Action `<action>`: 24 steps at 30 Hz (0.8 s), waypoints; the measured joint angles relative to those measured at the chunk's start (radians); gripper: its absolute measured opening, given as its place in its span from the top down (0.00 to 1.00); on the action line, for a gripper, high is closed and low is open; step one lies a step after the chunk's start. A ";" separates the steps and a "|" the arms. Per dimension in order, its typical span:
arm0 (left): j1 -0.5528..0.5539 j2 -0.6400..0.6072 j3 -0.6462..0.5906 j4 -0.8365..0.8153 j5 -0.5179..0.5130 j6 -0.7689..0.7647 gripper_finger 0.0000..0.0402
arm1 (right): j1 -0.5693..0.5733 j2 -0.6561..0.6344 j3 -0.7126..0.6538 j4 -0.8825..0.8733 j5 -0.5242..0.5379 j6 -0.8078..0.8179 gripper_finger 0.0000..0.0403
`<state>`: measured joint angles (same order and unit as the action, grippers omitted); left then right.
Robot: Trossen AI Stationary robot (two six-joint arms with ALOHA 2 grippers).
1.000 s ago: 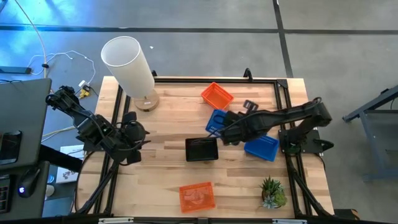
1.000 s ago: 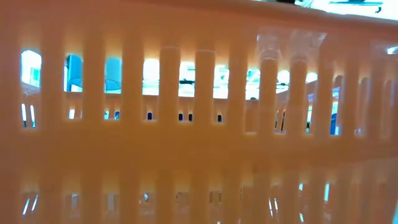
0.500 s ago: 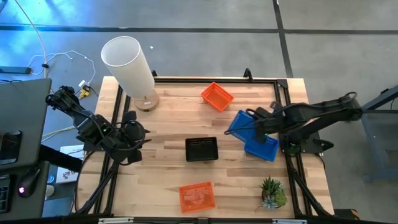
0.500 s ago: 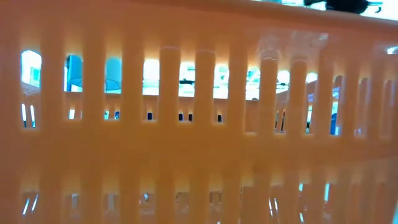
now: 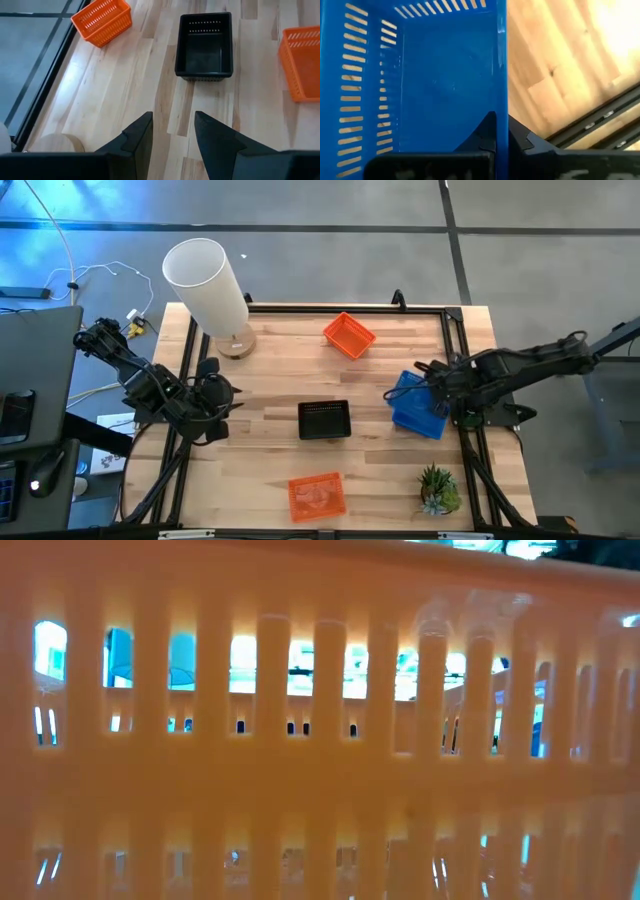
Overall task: Stack baskets by color
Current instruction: Stack the left blue bin on the right blue bin
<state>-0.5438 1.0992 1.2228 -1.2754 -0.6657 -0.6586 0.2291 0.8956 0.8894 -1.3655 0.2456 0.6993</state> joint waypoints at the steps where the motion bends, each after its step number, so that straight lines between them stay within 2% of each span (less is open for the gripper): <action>1: 0.000 0.000 0.000 0.000 0.002 0.000 0.67 | 0.000 -0.006 -0.021 0.008 -0.012 0.000 1.00; 11: 0.000 0.000 0.000 0.001 0.004 0.000 0.67 | 0.001 -0.021 -0.164 0.075 -0.077 -0.008 1.00; 24: 0.000 0.000 0.000 0.002 0.004 -0.002 0.67 | 0.001 -0.020 -0.175 0.139 -0.057 0.019 1.00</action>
<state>-0.5438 1.0992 1.2228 -1.2732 -0.6621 -0.6603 0.2298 0.8753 0.7147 -1.2270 0.1882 0.7180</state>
